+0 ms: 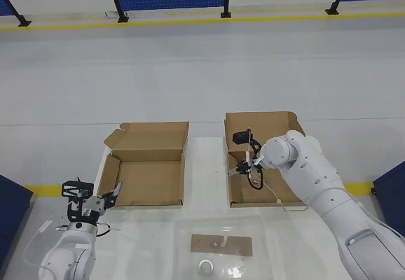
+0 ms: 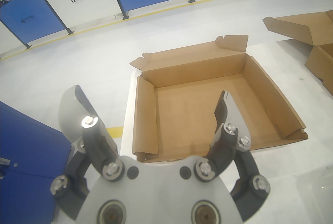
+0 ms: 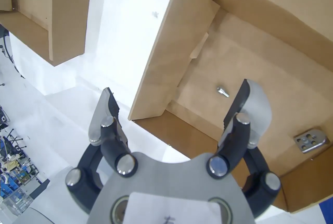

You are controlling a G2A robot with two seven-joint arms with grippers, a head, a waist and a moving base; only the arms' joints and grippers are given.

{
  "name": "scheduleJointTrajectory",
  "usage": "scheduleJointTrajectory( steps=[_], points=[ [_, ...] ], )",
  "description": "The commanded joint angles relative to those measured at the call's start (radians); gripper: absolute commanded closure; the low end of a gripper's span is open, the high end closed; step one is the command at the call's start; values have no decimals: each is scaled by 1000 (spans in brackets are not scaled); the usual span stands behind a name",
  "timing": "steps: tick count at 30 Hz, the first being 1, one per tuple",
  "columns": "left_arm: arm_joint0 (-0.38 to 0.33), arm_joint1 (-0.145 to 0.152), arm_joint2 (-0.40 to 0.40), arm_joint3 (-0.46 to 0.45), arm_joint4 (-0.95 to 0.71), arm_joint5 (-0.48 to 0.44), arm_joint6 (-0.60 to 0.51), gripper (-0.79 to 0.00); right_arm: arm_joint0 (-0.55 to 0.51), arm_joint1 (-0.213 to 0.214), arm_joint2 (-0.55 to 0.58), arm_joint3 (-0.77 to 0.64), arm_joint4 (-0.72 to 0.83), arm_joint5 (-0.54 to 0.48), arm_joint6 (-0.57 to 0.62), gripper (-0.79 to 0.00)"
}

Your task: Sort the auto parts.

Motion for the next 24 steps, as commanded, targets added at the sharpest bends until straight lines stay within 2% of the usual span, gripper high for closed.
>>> scheduleJointTrajectory(
  steps=[1,5,11,21,24],
  points=[
    [0,0,0,0,0,0,0,-785,0,0,1,-1,0,-1,0,-785],
    [0,0,0,0,0,0,0,-785,-22,16,31,-79,29,-146,18,-785],
    [0,0,0,0,0,0,0,-785,-47,53,79,-228,40,-316,188,-785],
    [0,0,0,0,0,0,0,-785,-51,55,80,-240,35,-328,190,-785],
    [0,0,0,0,0,0,0,-785,-67,59,55,-333,33,-409,195,-785]
  ],
)
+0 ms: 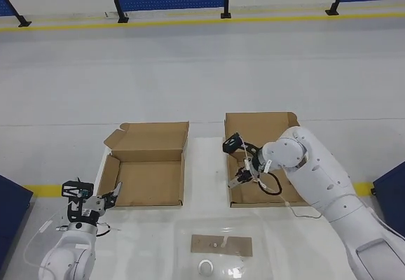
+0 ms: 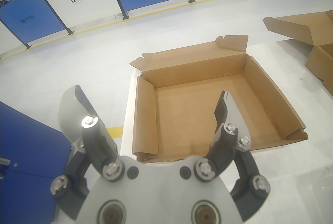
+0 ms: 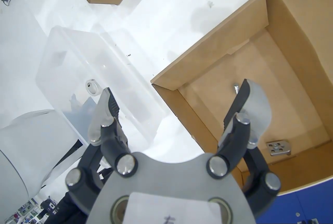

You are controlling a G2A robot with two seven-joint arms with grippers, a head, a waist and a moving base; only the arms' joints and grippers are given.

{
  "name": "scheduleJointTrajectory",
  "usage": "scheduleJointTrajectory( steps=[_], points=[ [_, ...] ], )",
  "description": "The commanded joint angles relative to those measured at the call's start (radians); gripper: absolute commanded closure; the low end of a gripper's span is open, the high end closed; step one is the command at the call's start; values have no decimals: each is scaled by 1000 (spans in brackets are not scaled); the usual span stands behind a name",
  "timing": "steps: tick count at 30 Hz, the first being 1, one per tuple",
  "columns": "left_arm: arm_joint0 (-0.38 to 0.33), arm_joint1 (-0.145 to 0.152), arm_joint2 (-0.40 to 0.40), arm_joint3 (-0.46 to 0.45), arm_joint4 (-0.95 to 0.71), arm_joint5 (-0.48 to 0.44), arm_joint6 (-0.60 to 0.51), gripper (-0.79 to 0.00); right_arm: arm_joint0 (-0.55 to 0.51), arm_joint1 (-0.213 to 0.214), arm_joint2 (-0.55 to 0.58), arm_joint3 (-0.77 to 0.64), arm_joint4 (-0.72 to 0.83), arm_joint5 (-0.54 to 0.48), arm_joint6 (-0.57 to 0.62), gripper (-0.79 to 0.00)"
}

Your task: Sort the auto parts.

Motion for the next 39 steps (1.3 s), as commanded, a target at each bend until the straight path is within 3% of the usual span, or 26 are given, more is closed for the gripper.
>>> scheduleJointTrajectory(
  steps=[1,8,12,21,26,32,39],
  points=[
    [0,0,0,0,0,0,0,-785,-4,7,-22,-67,2,-35,8,-785],
    [0,0,0,0,0,0,0,-785,38,70,-200,-200,77,-38,5,-785],
    [0,0,0,0,0,0,0,-785,103,110,-363,-255,108,-32,11,-785],
    [0,0,0,0,0,0,0,-785,97,109,-367,-265,101,-37,3,-785],
    [0,0,0,0,0,0,0,-785,117,105,-487,-346,50,-55,-11,-785],
    [0,0,0,0,0,0,0,-785,214,105,-632,-360,110,-44,-1,-785],
    [0,0,0,0,0,0,0,-785,279,103,-725,-358,177,-40,3,-785]
  ],
)
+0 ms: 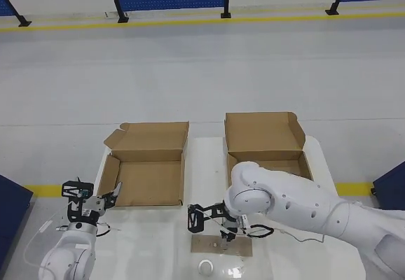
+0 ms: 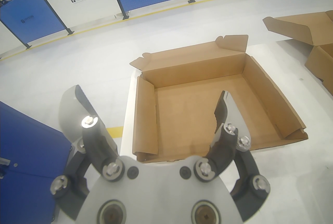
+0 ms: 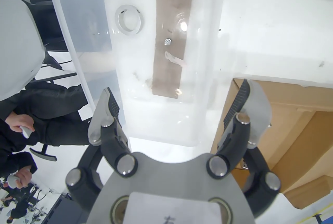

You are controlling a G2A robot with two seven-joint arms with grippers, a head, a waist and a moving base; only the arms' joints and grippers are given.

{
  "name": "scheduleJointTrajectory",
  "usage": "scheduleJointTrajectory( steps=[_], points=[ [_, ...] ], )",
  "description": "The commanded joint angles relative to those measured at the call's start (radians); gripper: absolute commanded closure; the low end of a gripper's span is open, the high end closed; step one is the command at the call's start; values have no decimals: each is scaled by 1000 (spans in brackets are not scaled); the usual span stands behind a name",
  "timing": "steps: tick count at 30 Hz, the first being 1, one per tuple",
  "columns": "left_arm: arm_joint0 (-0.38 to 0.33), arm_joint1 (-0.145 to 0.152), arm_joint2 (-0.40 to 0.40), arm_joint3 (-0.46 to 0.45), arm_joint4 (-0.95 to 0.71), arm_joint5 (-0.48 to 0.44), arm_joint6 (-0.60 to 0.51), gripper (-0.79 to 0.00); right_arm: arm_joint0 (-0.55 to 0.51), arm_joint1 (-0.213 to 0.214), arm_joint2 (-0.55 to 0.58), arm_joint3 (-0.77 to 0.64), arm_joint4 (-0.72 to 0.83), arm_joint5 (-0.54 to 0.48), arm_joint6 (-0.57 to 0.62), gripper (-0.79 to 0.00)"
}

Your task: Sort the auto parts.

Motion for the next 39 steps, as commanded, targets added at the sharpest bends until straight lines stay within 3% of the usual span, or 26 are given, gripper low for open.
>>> scheduleJointTrajectory(
  steps=[1,10,25,35,39],
  points=[
    [0,0,0,0,0,0,0,-785,1,0,0,1,-1,1,1,-785],
    [0,0,0,0,0,0,0,-785,-34,-7,0,-16,-44,-9,-10,-785],
    [0,0,0,0,0,0,0,-785,-123,-109,0,68,-119,2,2,-785],
    [0,0,0,0,0,0,0,-785,-126,-111,0,69,-124,1,1,-785],
    [0,0,0,0,0,0,0,-785,-139,-110,10,69,-179,31,-50,-785]
  ],
)
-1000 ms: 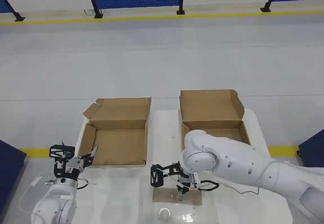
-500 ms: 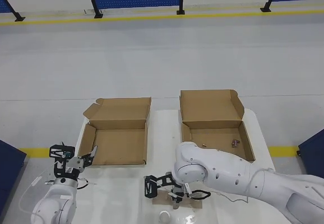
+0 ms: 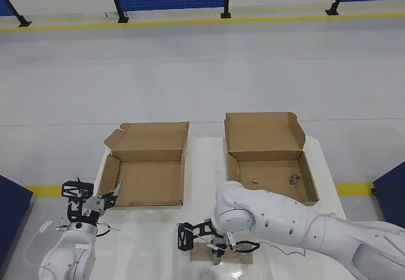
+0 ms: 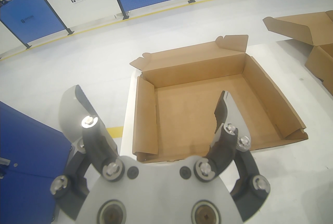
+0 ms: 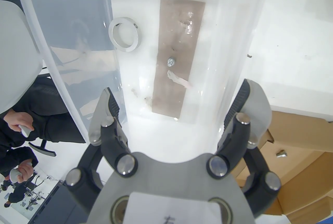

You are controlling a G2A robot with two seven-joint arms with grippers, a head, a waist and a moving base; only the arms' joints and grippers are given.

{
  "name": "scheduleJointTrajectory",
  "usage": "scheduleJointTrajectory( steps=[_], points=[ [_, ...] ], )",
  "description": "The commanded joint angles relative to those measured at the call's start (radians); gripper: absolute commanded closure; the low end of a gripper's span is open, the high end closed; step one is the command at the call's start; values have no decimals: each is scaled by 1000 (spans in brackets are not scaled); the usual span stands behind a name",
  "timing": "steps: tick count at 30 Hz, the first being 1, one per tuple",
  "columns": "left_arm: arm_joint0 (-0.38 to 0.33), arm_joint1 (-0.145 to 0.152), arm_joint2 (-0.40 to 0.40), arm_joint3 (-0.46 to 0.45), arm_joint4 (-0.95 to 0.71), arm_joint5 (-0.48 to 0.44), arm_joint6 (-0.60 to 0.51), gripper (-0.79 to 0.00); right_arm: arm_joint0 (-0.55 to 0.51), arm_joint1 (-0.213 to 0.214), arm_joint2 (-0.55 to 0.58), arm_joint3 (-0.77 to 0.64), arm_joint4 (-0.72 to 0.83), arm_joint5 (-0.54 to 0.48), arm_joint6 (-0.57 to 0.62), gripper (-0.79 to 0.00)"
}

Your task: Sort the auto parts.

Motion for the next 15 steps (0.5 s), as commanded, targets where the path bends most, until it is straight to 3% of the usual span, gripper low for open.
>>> scheduleJointTrajectory(
  steps=[1,7,15],
  points=[
    [0,0,0,0,0,0,0,-785,-2,1,12,-8,-37,21,-28,-785],
    [0,0,0,0,0,0,0,-785,-15,26,54,-93,-110,61,-37,-785],
    [0,0,0,0,0,0,0,-785,-62,95,133,-236,-32,29,66,-785]
  ],
)
